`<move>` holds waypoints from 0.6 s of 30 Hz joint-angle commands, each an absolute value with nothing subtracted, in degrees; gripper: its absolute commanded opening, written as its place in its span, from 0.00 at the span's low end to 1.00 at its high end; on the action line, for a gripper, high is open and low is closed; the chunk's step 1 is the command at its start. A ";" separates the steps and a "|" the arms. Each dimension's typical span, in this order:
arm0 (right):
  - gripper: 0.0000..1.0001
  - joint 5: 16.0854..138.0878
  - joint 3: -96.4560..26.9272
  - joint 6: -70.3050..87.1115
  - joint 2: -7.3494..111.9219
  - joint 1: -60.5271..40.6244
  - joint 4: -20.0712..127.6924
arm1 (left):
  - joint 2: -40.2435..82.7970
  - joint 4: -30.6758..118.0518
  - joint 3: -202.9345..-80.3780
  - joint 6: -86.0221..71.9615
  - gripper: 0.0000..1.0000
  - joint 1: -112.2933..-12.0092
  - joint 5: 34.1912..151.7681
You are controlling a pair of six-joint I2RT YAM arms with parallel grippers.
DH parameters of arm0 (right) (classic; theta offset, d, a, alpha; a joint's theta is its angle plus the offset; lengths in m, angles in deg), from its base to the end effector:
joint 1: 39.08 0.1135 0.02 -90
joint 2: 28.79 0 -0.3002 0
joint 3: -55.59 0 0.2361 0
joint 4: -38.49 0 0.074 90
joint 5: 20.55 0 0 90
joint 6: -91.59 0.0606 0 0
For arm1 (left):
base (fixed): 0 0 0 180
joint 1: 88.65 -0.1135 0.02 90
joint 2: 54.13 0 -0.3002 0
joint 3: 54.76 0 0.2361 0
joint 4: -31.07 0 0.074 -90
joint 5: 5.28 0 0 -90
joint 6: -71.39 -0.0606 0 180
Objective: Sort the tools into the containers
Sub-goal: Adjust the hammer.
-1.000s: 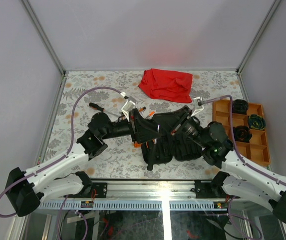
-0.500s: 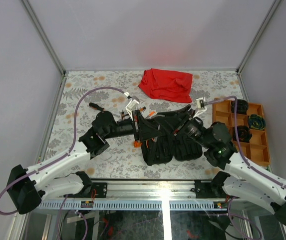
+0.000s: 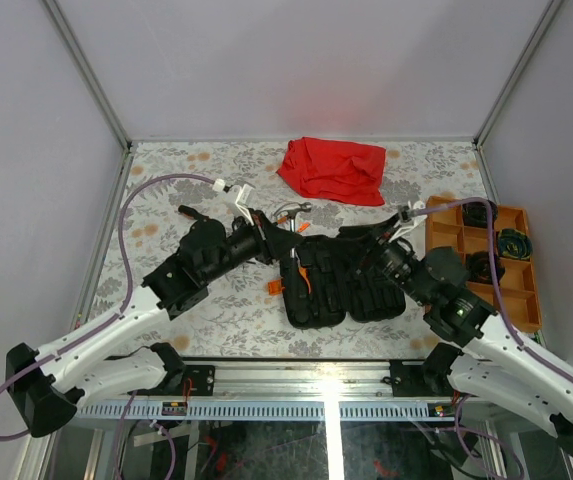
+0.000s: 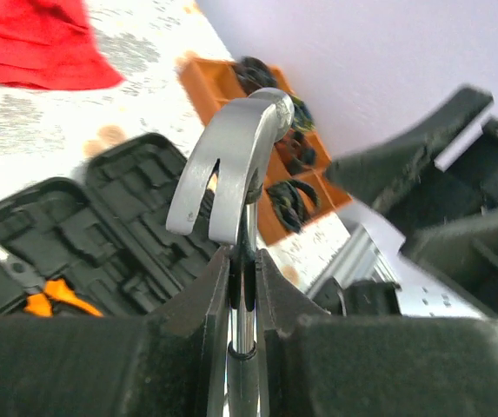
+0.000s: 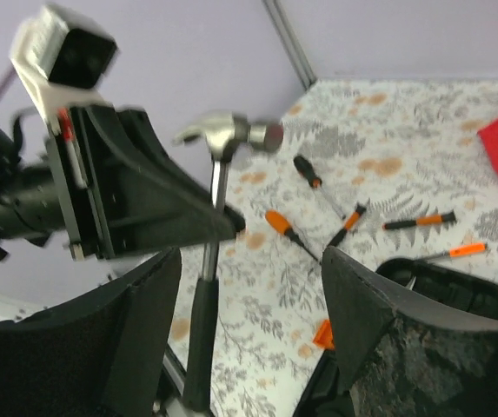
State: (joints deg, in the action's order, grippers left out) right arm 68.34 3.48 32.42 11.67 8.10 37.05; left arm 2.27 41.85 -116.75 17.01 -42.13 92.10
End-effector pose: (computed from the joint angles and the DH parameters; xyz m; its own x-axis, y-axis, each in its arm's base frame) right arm 0.1055 0.1121 0.3865 -0.2371 0.4980 -0.8341 -0.6976 0.5103 0.5029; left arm 0.1474 -0.1667 0.3744 -0.5210 -0.2900 -0.8028 0.6203 0.5175 -0.5895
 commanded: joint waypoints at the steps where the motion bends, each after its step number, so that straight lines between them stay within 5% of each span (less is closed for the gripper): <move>1: 0.73 63.10 1.12 30.02 15.91 13.59 38.58 | 0.32 45.79 -120.61 18.04 0.00 -42.24 76.26; 6: 0.73 56.30 0.62 27.31 21.13 23.46 35.15 | -0.22 48.16 -121.19 19.98 0.00 -42.20 71.01; 18: 0.71 55.16 2.33 27.60 32.63 28.62 25.92 | -1.83 47.45 -119.86 21.98 0.00 -42.28 67.86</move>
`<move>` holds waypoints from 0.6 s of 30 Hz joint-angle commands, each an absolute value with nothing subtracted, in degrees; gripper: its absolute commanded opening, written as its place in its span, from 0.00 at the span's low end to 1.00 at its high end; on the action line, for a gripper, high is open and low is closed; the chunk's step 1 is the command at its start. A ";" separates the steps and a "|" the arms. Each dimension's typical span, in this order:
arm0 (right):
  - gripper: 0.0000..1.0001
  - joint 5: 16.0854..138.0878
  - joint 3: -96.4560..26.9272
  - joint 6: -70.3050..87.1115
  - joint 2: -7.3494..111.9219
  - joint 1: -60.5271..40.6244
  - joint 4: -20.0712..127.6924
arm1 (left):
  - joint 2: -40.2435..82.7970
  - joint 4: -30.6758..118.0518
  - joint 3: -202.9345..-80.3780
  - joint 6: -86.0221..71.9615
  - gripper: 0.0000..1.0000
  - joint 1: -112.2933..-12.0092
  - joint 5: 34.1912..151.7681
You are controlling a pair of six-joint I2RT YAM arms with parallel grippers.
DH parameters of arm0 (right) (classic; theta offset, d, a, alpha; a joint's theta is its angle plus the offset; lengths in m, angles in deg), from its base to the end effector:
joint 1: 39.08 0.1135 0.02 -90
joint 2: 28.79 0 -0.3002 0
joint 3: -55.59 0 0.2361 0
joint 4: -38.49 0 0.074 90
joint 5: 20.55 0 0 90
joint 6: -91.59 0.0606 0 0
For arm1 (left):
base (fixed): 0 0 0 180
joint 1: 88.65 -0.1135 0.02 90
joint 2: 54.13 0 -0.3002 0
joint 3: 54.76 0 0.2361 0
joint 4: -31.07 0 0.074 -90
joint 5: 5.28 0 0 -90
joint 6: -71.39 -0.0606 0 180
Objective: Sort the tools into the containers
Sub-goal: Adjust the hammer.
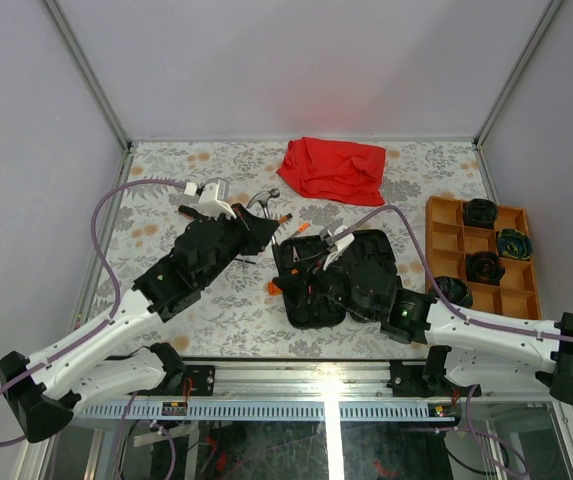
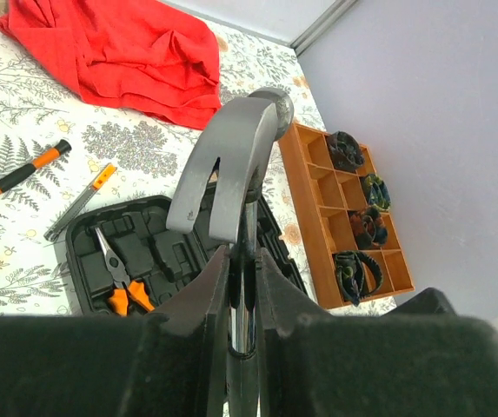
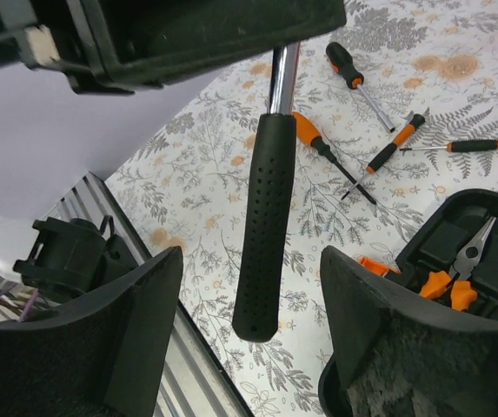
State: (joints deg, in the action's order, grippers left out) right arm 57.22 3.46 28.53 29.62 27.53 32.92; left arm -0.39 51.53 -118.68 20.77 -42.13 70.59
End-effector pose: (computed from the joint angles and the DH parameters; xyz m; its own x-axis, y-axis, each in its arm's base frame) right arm 0.1033 0.2066 0.3417 -0.3727 0.2537 -0.8926 -0.7225 0.5243 0.4507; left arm 0.1521 -0.1389 0.3736 -0.4365 -0.4339 -0.7882 0.3382 0.7327 -0.5906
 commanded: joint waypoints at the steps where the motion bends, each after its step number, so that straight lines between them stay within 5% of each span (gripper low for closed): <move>1: 0.70 55.14 2.10 27.57 33.78 28.86 25.48 | -1.86 47.36 -119.85 22.07 0.00 -42.24 67.92; 6: 0.57 52.58 0.52 27.77 37.99 29.52 25.61 | -2.73 46.91 -118.99 22.43 0.00 -42.21 68.15; 12: 0.14 50.57 -1.65 28.25 39.07 29.48 28.45 | -3.61 46.91 -118.40 22.27 0.02 -42.20 69.08; 15: 0.03 49.49 -1.50 29.06 37.86 29.48 28.98 | -4.22 46.19 -117.78 21.84 0.18 -42.24 70.51; 18: 0.00 47.66 -1.03 30.60 35.76 29.40 30.28 | -5.03 44.94 -116.96 20.98 0.45 -42.24 72.66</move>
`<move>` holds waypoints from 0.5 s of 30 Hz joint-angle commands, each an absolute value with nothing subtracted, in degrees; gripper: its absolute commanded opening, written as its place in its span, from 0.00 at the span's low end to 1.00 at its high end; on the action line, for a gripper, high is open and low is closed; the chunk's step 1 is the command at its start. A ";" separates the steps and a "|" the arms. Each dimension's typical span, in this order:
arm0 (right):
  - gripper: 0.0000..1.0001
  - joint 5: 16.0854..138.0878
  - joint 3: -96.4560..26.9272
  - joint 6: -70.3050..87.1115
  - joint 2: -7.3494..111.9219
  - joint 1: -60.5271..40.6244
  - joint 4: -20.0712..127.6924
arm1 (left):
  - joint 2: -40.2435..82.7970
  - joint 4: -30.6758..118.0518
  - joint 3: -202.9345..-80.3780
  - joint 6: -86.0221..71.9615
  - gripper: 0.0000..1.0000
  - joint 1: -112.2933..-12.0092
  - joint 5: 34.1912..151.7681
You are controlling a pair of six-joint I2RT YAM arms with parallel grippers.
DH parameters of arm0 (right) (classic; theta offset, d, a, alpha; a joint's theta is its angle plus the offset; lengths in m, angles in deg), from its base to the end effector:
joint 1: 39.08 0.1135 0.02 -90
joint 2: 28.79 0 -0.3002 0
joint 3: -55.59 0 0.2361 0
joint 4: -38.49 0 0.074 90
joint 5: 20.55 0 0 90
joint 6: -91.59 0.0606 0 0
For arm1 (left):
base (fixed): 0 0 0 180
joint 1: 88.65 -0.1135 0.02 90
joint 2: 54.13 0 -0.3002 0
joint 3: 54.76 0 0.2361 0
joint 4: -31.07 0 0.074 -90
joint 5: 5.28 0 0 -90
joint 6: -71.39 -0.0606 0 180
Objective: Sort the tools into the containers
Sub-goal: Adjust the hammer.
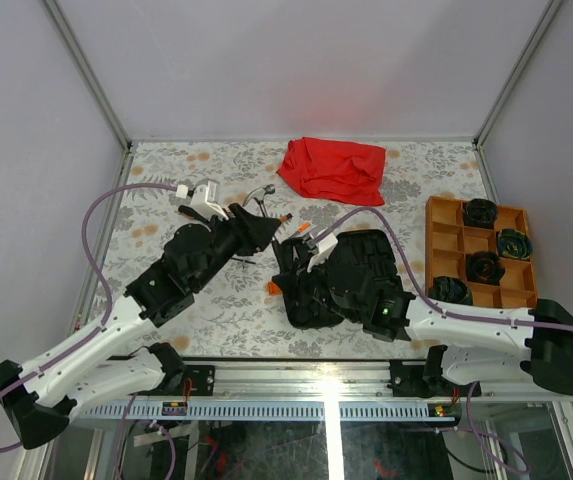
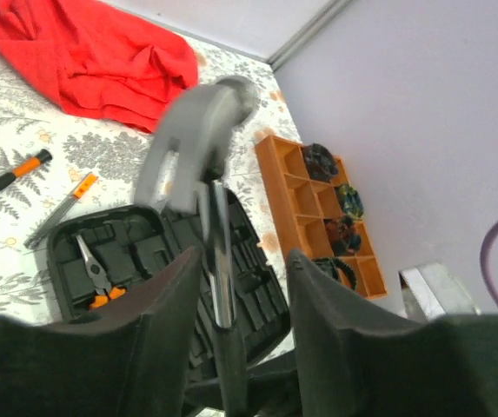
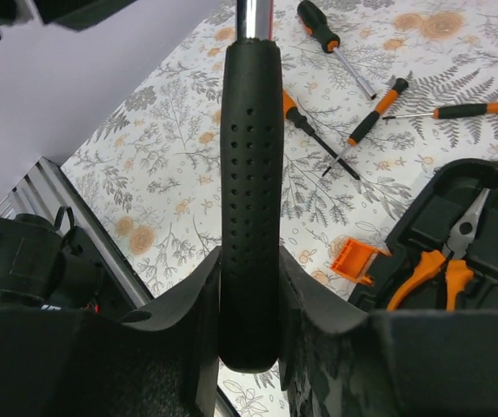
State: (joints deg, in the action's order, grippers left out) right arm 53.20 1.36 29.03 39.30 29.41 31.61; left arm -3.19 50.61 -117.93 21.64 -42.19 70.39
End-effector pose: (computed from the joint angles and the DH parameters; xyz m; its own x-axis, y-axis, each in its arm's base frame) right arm 0.1142 0.2435 0.3194 -0.4042 0.1810 -0.8966 -0.6818 0.5938 0.4272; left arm 0.1440 -0.1297 0.3797 -0.4114 -0.4758 -0.7774 0.3503 0.7048 -0.6168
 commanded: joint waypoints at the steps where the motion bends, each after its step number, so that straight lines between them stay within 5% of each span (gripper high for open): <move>1: 0.00 46.63 -0.83 30.80 34.81 29.43 30.78 | -5.44 44.29 -116.69 20.54 0.55 -42.24 73.60; 5: 0.00 43.59 -0.81 31.80 30.83 28.69 34.22 | -7.10 42.73 -116.21 18.72 0.74 -42.32 76.47; 15: 0.00 61.73 2.45 38.31 18.97 15.30 31.68 | -9.28 39.10 -115.94 14.24 0.81 -42.27 83.30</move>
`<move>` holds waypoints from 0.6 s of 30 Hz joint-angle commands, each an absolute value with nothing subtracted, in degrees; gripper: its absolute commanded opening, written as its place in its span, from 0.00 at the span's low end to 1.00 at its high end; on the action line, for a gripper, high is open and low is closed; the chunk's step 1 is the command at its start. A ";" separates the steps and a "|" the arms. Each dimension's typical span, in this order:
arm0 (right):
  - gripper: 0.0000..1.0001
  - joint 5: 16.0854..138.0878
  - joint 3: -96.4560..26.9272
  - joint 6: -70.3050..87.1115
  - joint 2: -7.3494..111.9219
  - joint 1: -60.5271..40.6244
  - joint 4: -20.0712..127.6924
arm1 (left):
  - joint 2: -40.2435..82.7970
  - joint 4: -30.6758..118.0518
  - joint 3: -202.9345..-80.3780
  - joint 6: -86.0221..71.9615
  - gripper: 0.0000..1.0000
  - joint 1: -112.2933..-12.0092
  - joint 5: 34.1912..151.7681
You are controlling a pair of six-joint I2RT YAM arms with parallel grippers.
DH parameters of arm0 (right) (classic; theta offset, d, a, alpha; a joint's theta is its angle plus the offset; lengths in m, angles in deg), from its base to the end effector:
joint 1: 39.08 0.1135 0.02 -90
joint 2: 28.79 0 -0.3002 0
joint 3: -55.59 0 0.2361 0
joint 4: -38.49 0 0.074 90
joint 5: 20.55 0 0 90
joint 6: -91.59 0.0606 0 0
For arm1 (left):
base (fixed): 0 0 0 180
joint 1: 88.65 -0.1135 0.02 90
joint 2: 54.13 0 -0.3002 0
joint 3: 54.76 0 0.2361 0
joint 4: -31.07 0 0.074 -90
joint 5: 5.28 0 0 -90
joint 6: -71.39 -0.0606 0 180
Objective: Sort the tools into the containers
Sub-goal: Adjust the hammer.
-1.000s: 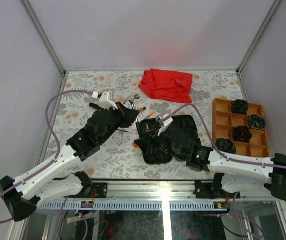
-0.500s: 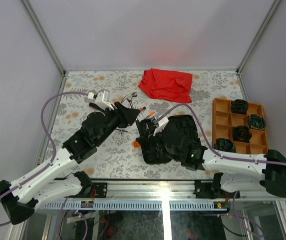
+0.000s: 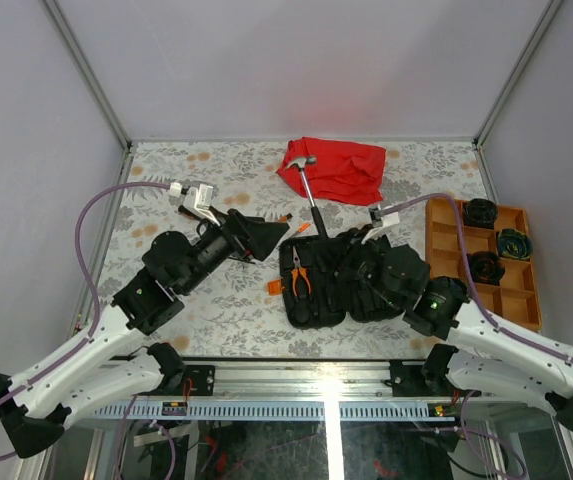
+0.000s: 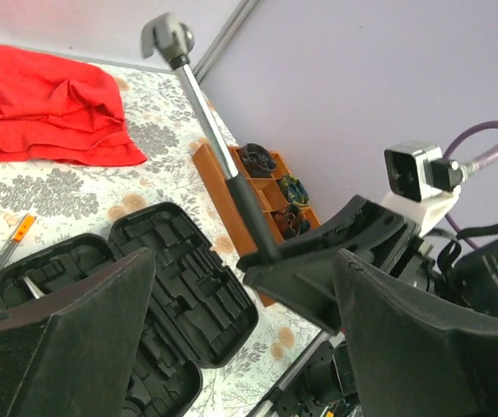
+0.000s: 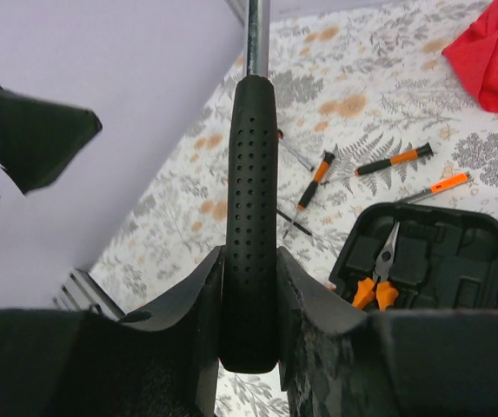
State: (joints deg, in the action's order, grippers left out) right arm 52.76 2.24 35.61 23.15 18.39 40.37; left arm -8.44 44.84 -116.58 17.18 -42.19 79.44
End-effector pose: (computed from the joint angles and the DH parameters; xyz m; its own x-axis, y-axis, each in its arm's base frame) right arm 0.1238 0.1618 0.3546 -0.3691 0.4179 -0.8301 -0.5389 0.6315 0.5575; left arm 0.1221 -0.1204 0.3994 -0.3621 -0.4643 -0.8083 0.5507 0.5930 -0.5874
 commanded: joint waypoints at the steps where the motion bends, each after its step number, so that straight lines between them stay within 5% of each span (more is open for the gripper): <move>1: 0.00 64.35 2.57 38.49 18.35 14.92 30.52 | -9.39 38.21 -115.60 14.22 0.82 -42.30 83.83; 15: 0.00 82.97 4.62 46.43 16.49 14.53 9.68 | -9.39 19.75 -113.74 17.38 0.85 -42.33 90.85; 18: 0.00 86.27 4.91 48.41 17.02 14.50 5.63 | -9.14 16.71 -113.96 17.98 0.76 -42.31 92.95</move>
